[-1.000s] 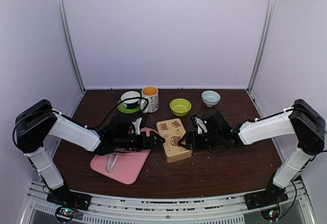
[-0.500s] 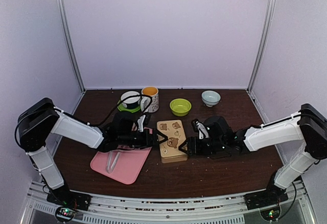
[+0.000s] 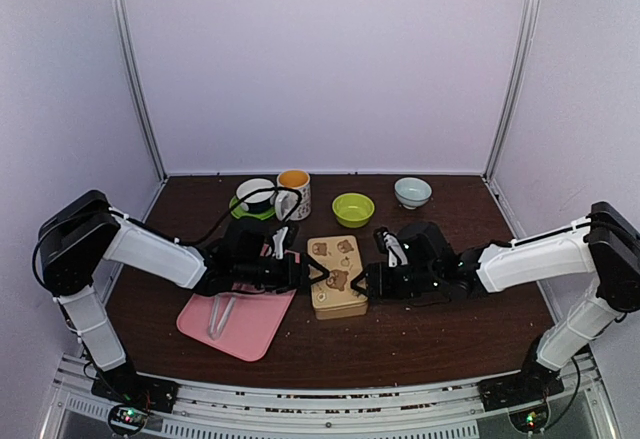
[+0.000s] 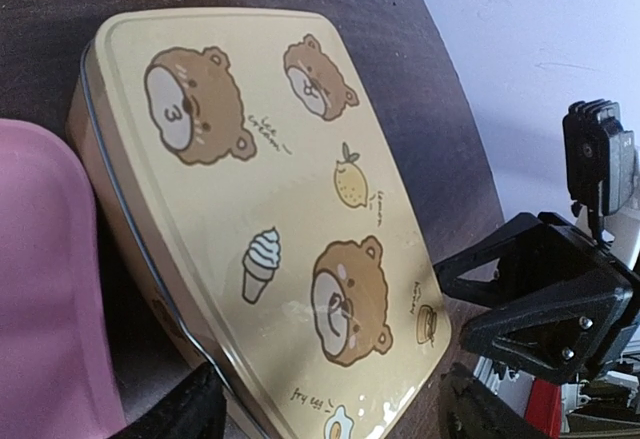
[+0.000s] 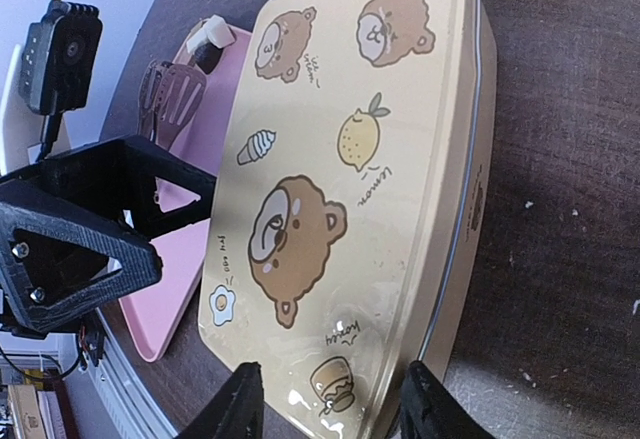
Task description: Pack the chocolate
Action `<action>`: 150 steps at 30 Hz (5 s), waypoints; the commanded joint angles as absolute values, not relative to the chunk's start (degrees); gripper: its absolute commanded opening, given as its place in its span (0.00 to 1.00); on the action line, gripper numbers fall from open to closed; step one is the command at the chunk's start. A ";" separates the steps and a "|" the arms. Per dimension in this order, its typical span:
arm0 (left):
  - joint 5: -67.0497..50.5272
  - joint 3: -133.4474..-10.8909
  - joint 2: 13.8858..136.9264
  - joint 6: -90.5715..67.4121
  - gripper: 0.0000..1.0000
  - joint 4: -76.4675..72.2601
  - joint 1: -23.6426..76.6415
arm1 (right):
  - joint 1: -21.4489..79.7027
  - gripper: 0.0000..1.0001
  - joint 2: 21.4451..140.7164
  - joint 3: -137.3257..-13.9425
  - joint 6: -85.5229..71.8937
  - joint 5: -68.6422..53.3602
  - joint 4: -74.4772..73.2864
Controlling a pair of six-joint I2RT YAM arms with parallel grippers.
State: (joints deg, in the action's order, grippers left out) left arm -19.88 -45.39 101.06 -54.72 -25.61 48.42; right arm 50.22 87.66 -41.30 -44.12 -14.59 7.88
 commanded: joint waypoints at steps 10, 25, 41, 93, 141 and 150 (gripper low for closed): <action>-21.00 -45.34 98.79 -54.67 0.65 -29.43 48.61 | 49.87 0.47 89.38 -45.33 -43.29 -13.22 4.30; -15.73 -44.74 97.06 -53.72 0.70 -23.36 48.63 | 49.47 0.55 90.30 -46.80 -41.03 -9.63 0.15; -20.97 -46.14 101.41 -53.11 0.64 -29.38 48.34 | 49.40 0.48 89.03 -45.48 -42.55 -16.36 5.82; -22.18 -53.06 84.89 -45.07 0.10 -6.70 49.40 | 49.40 0.51 83.64 -48.06 -38.14 -15.38 3.87; 11.26 -65.31 92.05 -32.43 0.29 21.32 58.63 | 48.61 0.51 78.78 -41.43 -45.62 -9.42 4.89; 8.72 -55.66 84.43 -38.30 0.46 25.73 49.75 | 54.95 0.48 86.27 -50.33 -45.97 -9.01 2.30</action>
State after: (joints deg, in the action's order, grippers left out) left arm 8.54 -56.90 85.34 -35.05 22.63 50.81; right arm 52.07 83.96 -46.37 -45.43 -9.15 3.42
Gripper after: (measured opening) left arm 0.447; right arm 0.495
